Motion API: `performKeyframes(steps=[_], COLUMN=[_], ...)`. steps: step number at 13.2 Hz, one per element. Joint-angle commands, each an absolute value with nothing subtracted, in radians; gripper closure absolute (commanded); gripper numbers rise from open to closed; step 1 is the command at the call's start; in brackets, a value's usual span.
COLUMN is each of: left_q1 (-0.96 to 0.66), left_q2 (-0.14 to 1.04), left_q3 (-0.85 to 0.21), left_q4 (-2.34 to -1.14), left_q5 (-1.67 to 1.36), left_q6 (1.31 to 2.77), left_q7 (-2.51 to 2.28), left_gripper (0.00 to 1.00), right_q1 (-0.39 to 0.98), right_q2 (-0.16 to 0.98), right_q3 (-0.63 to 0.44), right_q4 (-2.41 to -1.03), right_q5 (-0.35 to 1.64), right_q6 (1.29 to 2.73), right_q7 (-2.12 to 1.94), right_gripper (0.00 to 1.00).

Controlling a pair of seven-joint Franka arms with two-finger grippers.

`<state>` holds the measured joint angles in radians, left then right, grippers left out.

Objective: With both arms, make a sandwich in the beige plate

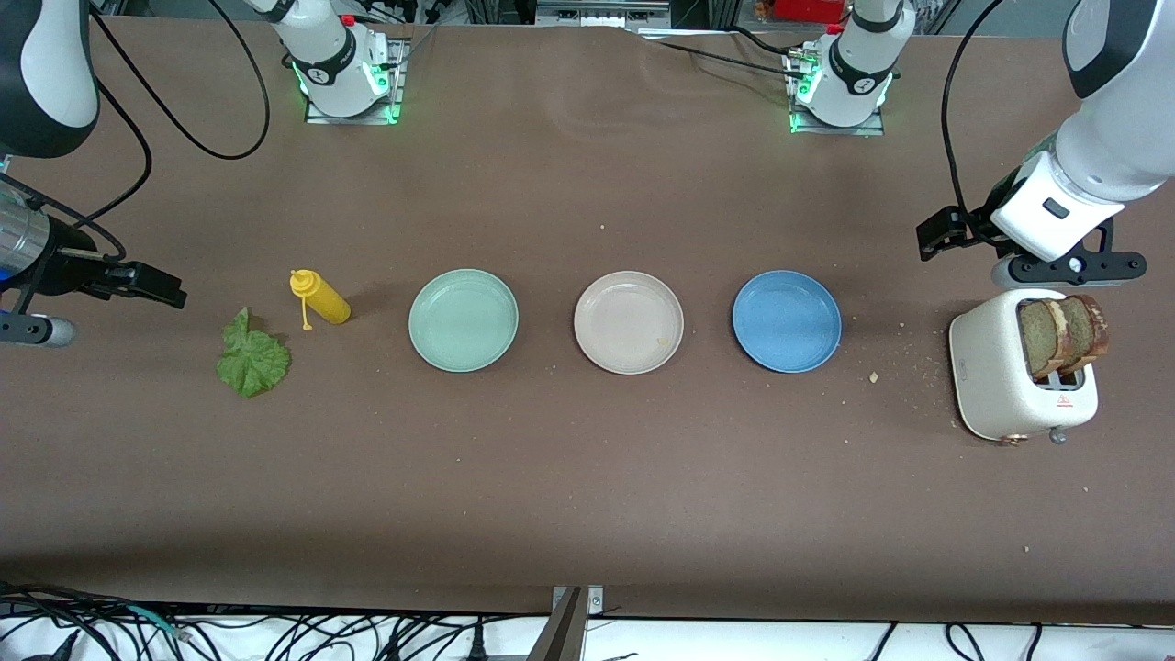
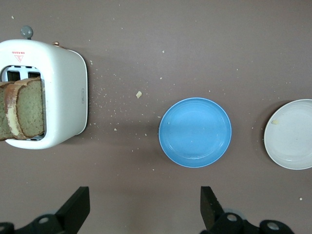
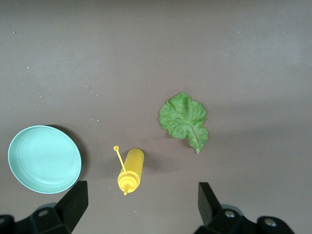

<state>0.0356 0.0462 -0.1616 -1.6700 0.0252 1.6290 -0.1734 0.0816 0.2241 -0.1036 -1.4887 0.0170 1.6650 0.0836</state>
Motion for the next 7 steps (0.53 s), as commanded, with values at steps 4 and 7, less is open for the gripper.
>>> performKeyframes(steps=[4, 7], left_q1=[0.049, 0.048], left_q2=[0.034, 0.032], left_q3=[-0.175, -0.176], left_q4=[-1.674, -1.672], left_q5=[0.023, 0.023], left_q6=[1.615, 1.615], left_q7=[-0.163, -0.166], left_gripper=[0.0, 0.0], right_q1=[0.083, 0.083], right_q2=[0.213, 0.213], right_q3=[-0.1, -0.1], right_q4=[-1.493, -1.493], right_q5=[0.017, 0.015], right_q6=[1.655, 1.655], right_q7=[0.101, 0.101], right_gripper=[0.0, 0.0])
